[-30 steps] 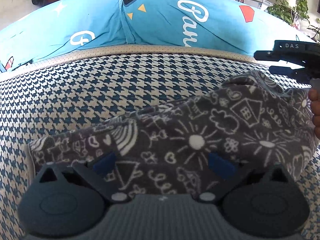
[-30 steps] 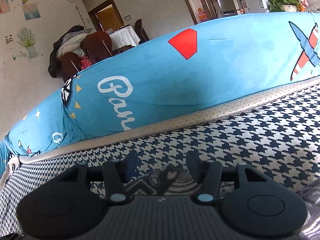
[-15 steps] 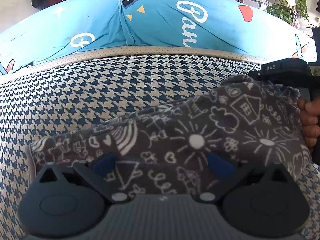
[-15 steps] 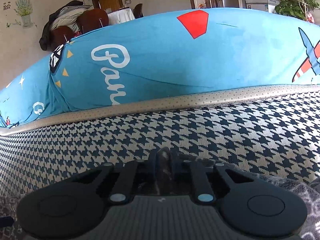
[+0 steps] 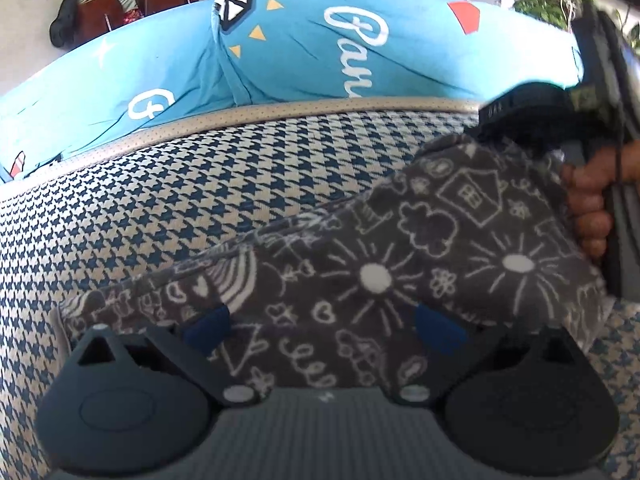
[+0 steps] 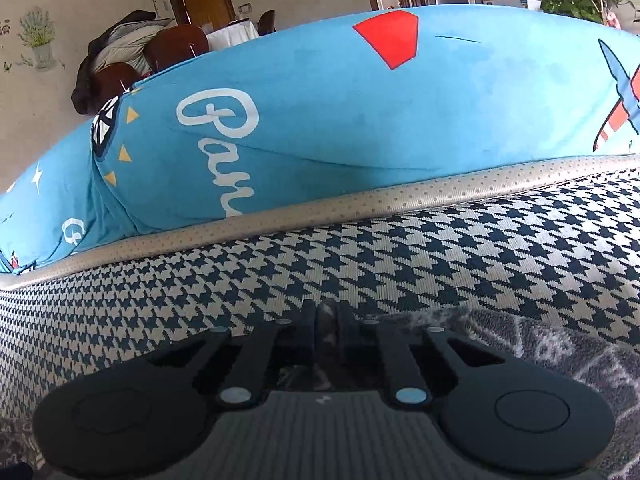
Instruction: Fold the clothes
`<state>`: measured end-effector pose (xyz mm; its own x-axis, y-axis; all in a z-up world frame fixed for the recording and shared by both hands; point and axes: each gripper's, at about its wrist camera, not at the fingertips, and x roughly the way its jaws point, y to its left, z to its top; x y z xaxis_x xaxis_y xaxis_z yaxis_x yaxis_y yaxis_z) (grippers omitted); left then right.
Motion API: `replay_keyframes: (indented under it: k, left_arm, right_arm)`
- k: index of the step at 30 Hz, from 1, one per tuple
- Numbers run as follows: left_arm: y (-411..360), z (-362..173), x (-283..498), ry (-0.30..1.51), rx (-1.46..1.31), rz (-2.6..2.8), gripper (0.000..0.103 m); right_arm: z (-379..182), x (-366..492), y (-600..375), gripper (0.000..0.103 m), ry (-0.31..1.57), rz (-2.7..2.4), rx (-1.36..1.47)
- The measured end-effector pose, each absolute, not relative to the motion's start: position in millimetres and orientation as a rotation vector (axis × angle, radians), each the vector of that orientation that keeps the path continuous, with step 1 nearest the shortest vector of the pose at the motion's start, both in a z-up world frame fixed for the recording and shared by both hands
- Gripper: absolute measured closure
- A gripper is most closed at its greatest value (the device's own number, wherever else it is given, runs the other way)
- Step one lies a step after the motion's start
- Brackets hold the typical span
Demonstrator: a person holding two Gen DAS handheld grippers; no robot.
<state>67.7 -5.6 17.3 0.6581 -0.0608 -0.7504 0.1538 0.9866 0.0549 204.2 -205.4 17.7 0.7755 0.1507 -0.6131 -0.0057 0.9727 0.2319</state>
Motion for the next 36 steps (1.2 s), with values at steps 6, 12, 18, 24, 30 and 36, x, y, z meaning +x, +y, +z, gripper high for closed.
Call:
replay_keyframes:
  k: [6, 12, 18, 24, 30, 36]
  left_arm:
    - [-5, 14, 70, 0.846, 0.121, -0.123, 0.000]
    - [-1, 21, 69, 0.828, 0.100, -0.125, 0.000]
    - [2, 38, 64, 0.781, 0.042, -0.183, 0.000]
    - [-9, 44, 56, 0.751, 0.080, -0.235, 0.000]
    - [-18, 35, 54, 0.766, 0.117, -0.234, 0.000]
    - [-17, 20, 60, 0.810, 0.116, -0.218, 0.000]
  right_arm:
    - [44, 187, -211, 0.079, 0.614, 0.112, 0.251]
    - [79, 149, -232, 0.072, 0.559, 0.110, 0.280]
    - [86, 111, -260, 0.072, 0.602, 0.084, 0.230]
    - [82, 91, -291, 0.072, 0.643, 0.064, 0.205]
    - [67, 98, -314, 0.072, 0.688, 0.011, 0.194]
    - [43, 114, -327, 0.074, 0.763, -0.028, 0.225]
